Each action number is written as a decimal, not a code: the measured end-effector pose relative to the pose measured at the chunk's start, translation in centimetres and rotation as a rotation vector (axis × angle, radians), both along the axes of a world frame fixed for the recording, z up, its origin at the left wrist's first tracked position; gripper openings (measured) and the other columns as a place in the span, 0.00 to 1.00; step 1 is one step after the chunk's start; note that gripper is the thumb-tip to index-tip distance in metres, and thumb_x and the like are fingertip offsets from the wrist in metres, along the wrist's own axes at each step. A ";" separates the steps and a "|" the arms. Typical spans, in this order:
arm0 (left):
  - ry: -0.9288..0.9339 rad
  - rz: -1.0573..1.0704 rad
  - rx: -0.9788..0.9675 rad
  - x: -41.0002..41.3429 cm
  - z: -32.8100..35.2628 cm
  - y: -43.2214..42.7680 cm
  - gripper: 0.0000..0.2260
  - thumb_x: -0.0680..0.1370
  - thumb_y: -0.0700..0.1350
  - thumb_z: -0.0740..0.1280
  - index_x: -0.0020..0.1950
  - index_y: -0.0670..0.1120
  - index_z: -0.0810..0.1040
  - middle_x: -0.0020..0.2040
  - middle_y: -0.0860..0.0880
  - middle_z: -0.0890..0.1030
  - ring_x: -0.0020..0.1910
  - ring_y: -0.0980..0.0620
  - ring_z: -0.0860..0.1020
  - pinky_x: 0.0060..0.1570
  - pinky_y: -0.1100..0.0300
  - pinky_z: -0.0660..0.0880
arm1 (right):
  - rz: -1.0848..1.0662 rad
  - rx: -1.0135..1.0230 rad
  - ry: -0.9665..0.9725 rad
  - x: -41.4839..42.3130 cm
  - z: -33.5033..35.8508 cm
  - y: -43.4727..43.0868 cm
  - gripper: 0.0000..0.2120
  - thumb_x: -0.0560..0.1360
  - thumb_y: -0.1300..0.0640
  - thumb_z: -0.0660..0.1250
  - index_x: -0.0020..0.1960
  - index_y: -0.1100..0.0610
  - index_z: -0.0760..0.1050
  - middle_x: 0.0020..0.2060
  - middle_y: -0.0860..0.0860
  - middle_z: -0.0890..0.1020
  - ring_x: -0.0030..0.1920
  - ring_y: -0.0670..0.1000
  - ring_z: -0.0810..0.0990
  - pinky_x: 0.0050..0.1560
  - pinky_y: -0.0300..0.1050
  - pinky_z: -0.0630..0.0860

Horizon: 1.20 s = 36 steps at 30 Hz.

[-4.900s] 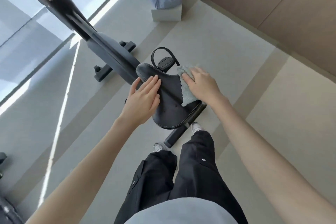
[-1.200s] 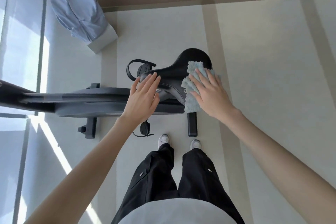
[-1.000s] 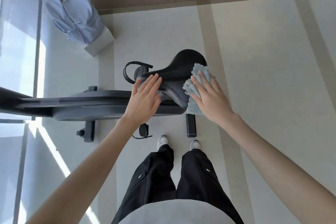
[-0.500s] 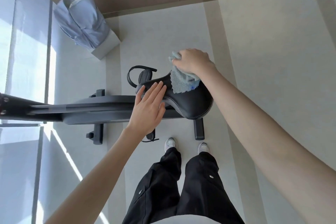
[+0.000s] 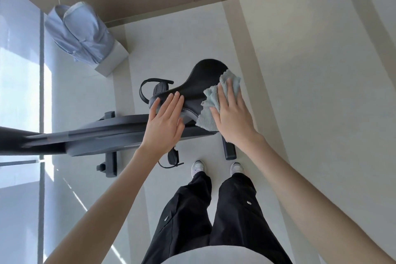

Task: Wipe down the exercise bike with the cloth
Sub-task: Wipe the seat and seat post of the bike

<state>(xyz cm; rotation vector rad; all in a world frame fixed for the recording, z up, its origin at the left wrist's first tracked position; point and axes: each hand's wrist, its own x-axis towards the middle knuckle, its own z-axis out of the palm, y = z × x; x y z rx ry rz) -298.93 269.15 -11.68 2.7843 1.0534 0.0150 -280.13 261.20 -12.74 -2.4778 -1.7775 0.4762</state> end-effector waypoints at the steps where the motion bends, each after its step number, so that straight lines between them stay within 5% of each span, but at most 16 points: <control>1: 0.009 -0.012 0.005 -0.2 0.0 0.1 0.23 0.79 0.45 0.51 0.72 0.37 0.66 0.72 0.41 0.67 0.72 0.45 0.65 0.72 0.42 0.56 | 0.029 0.000 -0.016 -0.3 -0.2 -1.0 0.29 0.82 0.46 0.45 0.76 0.59 0.44 0.75 0.61 0.44 0.75 0.63 0.49 0.71 0.57 0.58; 8: -0.025 0.095 0.024 -4.0 0.2 0.0 0.24 0.79 0.45 0.50 0.73 0.37 0.64 0.74 0.41 0.65 0.73 0.46 0.63 0.73 0.45 0.53 | 0.316 0.066 -0.265 -1.4 0.5 0.6 0.26 0.81 0.47 0.49 0.75 0.58 0.55 0.75 0.59 0.57 0.73 0.63 0.58 0.71 0.63 0.54; 14: -0.087 0.253 0.028 -8.0 0.7 -0.5 0.24 0.80 0.45 0.50 0.74 0.37 0.61 0.74 0.41 0.64 0.74 0.45 0.62 0.74 0.45 0.51 | 0.554 0.009 -0.309 -6.7 -0.1 8.2 0.31 0.81 0.43 0.47 0.76 0.58 0.42 0.76 0.59 0.48 0.75 0.61 0.50 0.73 0.62 0.49; 19: -0.121 0.357 0.037 -10.2 0.8 -1.1 0.24 0.80 0.45 0.50 0.74 0.37 0.61 0.74 0.41 0.64 0.74 0.45 0.61 0.74 0.48 0.49 | 0.630 0.013 -0.182 -10.2 0.4 12.3 0.23 0.80 0.43 0.53 0.69 0.55 0.65 0.66 0.57 0.71 0.62 0.60 0.72 0.57 0.55 0.68; 22: -0.129 0.396 0.028 -10.8 0.6 -1.6 0.24 0.80 0.45 0.50 0.75 0.38 0.61 0.74 0.41 0.63 0.74 0.46 0.60 0.75 0.48 0.48 | 0.522 0.088 -0.164 -10.3 0.1 11.7 0.23 0.79 0.41 0.51 0.66 0.53 0.69 0.59 0.54 0.77 0.56 0.58 0.75 0.55 0.54 0.67; 26: -0.169 0.417 0.014 -10.2 0.4 -2.3 0.23 0.79 0.44 0.51 0.74 0.38 0.62 0.74 0.42 0.64 0.74 0.46 0.61 0.74 0.47 0.49 | 0.408 0.191 -0.323 -10.0 -0.7 8.4 0.25 0.79 0.40 0.49 0.74 0.47 0.57 0.72 0.56 0.65 0.69 0.62 0.65 0.64 0.70 0.58; 30: -0.191 0.435 -0.003 -8.7 0.0 -3.0 0.23 0.79 0.44 0.51 0.73 0.38 0.64 0.73 0.42 0.66 0.74 0.46 0.62 0.74 0.46 0.50 | 0.738 0.110 -0.528 -7.5 -1.4 6.3 0.34 0.78 0.47 0.56 0.76 0.45 0.39 0.76 0.54 0.40 0.75 0.62 0.46 0.67 0.73 0.48; 33: -0.182 0.445 -0.020 -7.2 -0.7 -3.6 0.23 0.79 0.45 0.51 0.73 0.39 0.65 0.72 0.42 0.67 0.73 0.45 0.63 0.73 0.46 0.51 | 0.967 0.010 -0.717 -5.4 -1.2 5.5 0.32 0.78 0.43 0.56 0.76 0.50 0.47 0.75 0.52 0.37 0.74 0.62 0.39 0.70 0.68 0.41; 36: -0.169 0.472 -0.042 -5.4 -1.5 -4.2 0.22 0.80 0.45 0.52 0.74 0.40 0.63 0.74 0.43 0.65 0.74 0.46 0.61 0.74 0.47 0.50 | 1.130 0.031 -0.735 -3.8 -0.1 5.1 0.26 0.79 0.42 0.54 0.72 0.54 0.64 0.76 0.49 0.54 0.75 0.62 0.43 0.73 0.63 0.44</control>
